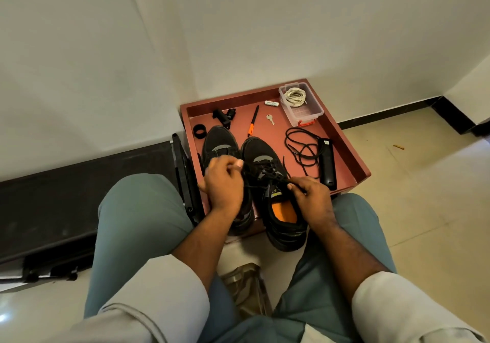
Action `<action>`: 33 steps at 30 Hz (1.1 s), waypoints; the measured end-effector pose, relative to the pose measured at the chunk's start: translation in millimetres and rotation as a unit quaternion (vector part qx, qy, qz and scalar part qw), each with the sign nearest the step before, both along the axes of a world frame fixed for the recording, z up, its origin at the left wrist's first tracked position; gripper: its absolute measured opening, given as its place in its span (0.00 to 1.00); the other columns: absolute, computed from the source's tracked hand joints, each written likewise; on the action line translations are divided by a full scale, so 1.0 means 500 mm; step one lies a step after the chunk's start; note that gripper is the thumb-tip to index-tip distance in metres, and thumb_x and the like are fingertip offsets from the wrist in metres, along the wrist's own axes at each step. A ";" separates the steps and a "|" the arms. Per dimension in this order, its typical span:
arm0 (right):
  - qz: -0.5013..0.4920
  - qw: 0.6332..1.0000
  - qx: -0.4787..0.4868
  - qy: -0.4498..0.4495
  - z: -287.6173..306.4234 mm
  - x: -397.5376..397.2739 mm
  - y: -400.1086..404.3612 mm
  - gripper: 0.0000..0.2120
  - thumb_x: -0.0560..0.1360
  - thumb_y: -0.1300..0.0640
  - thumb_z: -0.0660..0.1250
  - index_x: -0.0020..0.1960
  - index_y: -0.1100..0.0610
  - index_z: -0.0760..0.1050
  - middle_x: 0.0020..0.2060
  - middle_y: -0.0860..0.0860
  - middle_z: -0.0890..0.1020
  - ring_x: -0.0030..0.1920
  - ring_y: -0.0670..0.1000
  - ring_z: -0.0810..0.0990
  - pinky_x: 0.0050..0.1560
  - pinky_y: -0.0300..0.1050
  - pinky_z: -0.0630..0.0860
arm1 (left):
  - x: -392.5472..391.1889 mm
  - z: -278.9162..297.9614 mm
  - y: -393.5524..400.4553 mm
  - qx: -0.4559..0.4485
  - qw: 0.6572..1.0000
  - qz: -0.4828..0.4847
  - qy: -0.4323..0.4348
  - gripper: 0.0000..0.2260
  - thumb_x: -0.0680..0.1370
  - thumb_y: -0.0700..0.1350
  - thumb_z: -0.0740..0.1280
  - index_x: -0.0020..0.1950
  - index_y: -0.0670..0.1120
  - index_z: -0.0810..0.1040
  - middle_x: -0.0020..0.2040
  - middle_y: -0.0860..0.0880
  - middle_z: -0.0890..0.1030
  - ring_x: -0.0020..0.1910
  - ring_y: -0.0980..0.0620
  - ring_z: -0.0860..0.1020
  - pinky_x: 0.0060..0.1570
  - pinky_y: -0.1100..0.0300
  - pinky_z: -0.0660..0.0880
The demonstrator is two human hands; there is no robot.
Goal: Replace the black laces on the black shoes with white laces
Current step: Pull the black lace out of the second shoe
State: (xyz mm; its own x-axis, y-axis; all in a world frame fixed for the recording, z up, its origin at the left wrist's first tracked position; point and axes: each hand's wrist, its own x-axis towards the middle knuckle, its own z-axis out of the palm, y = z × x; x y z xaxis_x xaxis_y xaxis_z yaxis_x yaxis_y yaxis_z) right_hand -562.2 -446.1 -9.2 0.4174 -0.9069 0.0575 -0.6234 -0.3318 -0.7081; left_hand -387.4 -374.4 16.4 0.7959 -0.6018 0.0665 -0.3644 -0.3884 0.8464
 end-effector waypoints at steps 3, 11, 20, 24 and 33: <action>-0.014 1.000 -0.001 0.001 -0.003 -0.002 0.000 0.09 0.76 0.61 0.68 0.56 0.59 0.81 0.47 0.49 0.81 0.48 0.45 0.77 0.50 0.25 0.67 | 0.007 0.012 0.004 0.094 0.990 -0.072 -0.083 0.13 0.78 0.51 0.67 0.62 0.54 0.75 0.62 0.54 0.75 0.65 0.50 0.70 0.60 0.53 0.57; 0.016 1.000 -0.015 0.006 -0.005 -0.001 0.008 0.09 0.76 0.62 0.68 0.56 0.60 0.81 0.48 0.52 0.82 0.49 0.49 0.79 0.53 0.40 0.75 | -0.058 -0.012 -0.002 0.218 0.892 -0.301 -0.256 0.13 0.78 0.56 0.65 0.61 0.56 0.79 0.72 0.55 0.68 0.74 0.50 0.58 0.71 0.42 0.46; 0.005 1.000 0.003 -0.004 -0.012 0.001 0.002 0.09 0.75 0.62 0.69 0.55 0.59 0.82 0.46 0.51 0.81 0.49 0.48 0.79 0.53 0.35 0.71 | 0.018 0.017 -0.008 -0.012 0.995 0.001 -0.095 0.03 0.77 0.43 0.68 0.46 0.50 0.76 0.47 0.59 0.74 0.51 0.56 0.72 0.62 0.52 0.60; 0.015 1.000 0.021 0.000 -0.013 0.002 0.001 0.09 0.76 0.60 0.69 0.55 0.58 0.81 0.48 0.51 0.81 0.50 0.49 0.78 0.54 0.39 0.72 | 0.111 0.030 -0.007 -0.075 0.965 0.244 0.056 0.04 0.77 0.39 0.68 0.50 0.44 0.77 0.51 0.47 0.78 0.48 0.51 0.76 0.55 0.53 0.74; 0.014 0.999 -0.016 0.044 -0.018 0.016 0.015 0.13 0.77 0.59 0.67 0.60 0.60 0.80 0.53 0.55 0.83 0.54 0.53 0.80 0.57 0.40 0.72 | 0.003 0.020 -0.013 0.184 0.932 -0.219 -0.222 0.22 0.76 0.56 0.67 0.70 0.58 0.69 0.80 0.50 0.49 0.78 0.42 0.46 0.72 0.38 0.47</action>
